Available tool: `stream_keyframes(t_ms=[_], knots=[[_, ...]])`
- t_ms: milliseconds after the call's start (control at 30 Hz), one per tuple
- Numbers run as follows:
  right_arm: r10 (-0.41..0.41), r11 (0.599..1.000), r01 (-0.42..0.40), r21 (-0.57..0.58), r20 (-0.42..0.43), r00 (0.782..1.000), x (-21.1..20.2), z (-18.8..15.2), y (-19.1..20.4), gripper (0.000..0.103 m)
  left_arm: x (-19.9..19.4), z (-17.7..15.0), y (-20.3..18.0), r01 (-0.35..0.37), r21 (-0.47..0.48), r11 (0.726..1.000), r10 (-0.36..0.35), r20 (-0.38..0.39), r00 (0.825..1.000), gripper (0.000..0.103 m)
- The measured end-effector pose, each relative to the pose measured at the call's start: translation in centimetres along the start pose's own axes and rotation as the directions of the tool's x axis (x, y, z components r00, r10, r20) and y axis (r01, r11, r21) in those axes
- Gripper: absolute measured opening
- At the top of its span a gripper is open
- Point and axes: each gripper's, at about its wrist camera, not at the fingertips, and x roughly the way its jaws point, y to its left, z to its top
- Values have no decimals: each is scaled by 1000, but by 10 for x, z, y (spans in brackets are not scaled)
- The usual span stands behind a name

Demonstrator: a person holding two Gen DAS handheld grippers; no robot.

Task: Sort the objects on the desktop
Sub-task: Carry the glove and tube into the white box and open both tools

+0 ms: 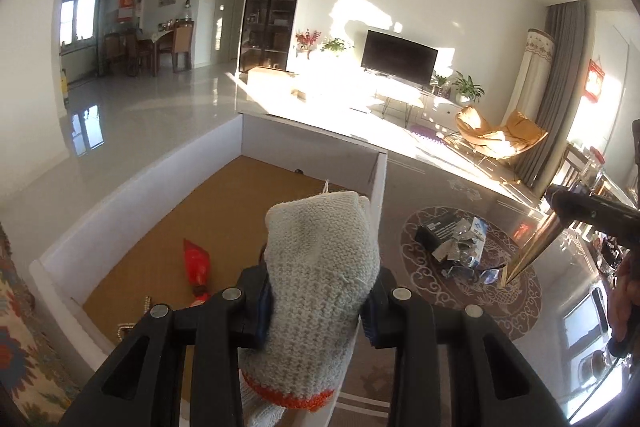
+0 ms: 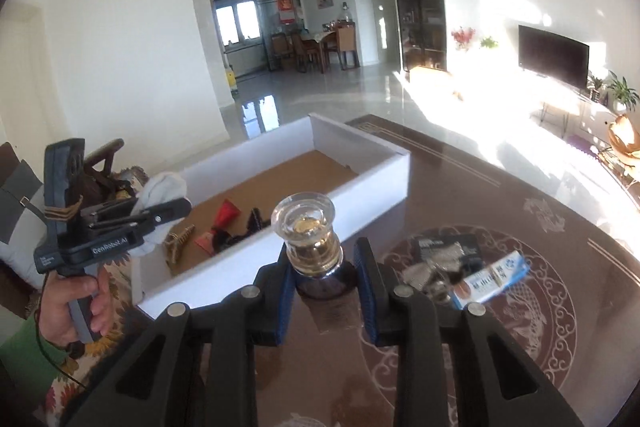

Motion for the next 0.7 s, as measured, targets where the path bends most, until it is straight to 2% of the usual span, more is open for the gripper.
stream_keyframes(t_ms=[133, 233, 333, 400, 433, 467, 533, 567, 700], knots=[[141, 990, -142, -8, -33, 989, 42, 43, 50, 29, 27, 1, 57, -78, -53, 996, 72, -97, 993, 35], [223, 974, -224, 0, -105, 969, 87, 59, 87, 29, 56, -4, 86, -114, -92, 989, 94, -202, 975, 36], [241, 970, -241, 34, -254, 937, 153, 57, 116, 30, 90, -13, 103, -206, -131, 970, 156, -322, 934, 52], [227, 974, -218, 66, -356, 906, 201, 49, 127, 32, 95, -15, 115, -251, -149, 956, 192, -328, 925, 62], [227, 974, -214, 78, -394, 891, 222, 46, 131, 36, 94, -15, 118, -267, -157, 951, 207, -320, 925, 64], [227, 974, -209, 89, -408, 885, 239, 43, 133, 39, 91, -14, 120, -277, -162, 947, 218, -308, 926, 69], [222, 975, -196, 106, -370, 902, 257, 43, 132, 57, 83, -12, 118, -277, -164, 947, 226, -275, 935, 77], [219, 975, -192, 114, -340, 914, 261, 46, 131, 59, 76, -12, 115, -278, -159, 948, 232, -256, 938, 81], [202, 978, -185, 100, -209, 957, 240, 59, 124, 71, 51, -11, 95, -272, -134, 953, 245, -185, 952, 82]])
